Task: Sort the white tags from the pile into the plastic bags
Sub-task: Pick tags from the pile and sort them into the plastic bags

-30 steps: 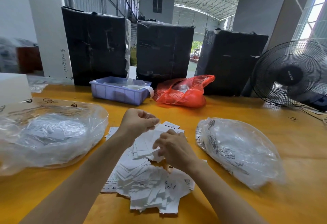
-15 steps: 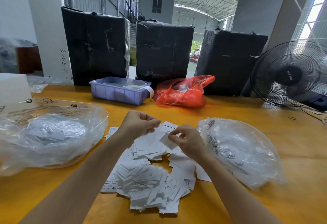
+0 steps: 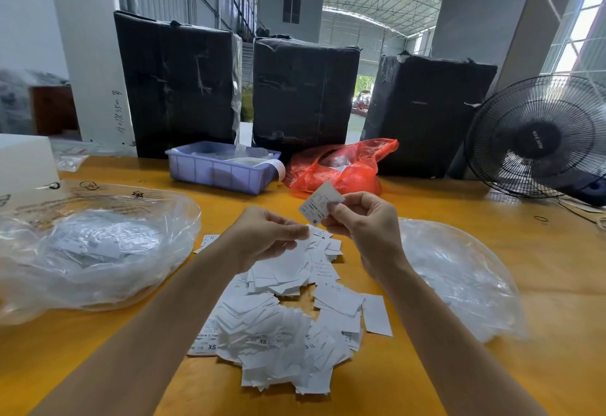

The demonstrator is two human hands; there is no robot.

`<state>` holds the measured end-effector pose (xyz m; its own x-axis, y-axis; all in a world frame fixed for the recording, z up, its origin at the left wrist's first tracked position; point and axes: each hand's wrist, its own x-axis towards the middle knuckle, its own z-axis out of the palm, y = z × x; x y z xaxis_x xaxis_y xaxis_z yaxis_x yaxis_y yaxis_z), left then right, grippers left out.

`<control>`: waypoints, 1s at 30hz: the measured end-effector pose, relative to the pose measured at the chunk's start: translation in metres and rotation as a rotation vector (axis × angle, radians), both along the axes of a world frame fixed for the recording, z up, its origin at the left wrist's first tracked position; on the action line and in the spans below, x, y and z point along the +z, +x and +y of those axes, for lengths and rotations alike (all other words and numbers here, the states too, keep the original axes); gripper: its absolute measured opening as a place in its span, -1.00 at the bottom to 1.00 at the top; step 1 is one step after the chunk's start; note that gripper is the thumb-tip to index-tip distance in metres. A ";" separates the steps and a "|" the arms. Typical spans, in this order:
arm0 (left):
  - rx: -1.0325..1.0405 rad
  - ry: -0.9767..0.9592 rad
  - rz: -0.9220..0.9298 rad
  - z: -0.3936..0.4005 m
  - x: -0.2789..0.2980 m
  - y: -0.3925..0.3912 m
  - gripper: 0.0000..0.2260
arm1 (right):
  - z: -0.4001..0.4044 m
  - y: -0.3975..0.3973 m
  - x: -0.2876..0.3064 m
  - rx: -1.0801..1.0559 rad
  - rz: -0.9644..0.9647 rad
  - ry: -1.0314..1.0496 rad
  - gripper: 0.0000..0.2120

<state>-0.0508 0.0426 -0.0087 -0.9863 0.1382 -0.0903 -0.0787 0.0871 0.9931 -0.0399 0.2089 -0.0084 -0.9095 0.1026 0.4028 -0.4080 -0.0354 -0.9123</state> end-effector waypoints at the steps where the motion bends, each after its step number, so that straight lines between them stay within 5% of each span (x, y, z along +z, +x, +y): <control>1: -0.010 0.023 -0.020 0.000 0.001 0.001 -0.87 | -0.001 0.000 -0.001 -0.003 0.009 0.019 -0.93; 17: -0.040 0.098 -0.053 -0.001 0.006 0.005 -0.69 | -0.007 0.003 -0.004 -0.021 0.038 0.120 -0.90; 22: -0.017 0.119 -0.055 -0.002 0.006 0.003 -0.86 | -0.007 0.003 -0.003 -0.045 0.042 0.098 -0.90; 30: 0.022 0.123 -0.058 -0.003 0.006 0.002 -0.86 | -0.009 0.003 -0.004 -0.060 0.059 0.117 -0.89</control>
<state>-0.0492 0.0391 -0.0031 -0.9828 0.1301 -0.1307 -0.1366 -0.0374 0.9899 -0.0365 0.2001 -0.0119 -0.8774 0.1054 0.4680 -0.4595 0.0957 -0.8830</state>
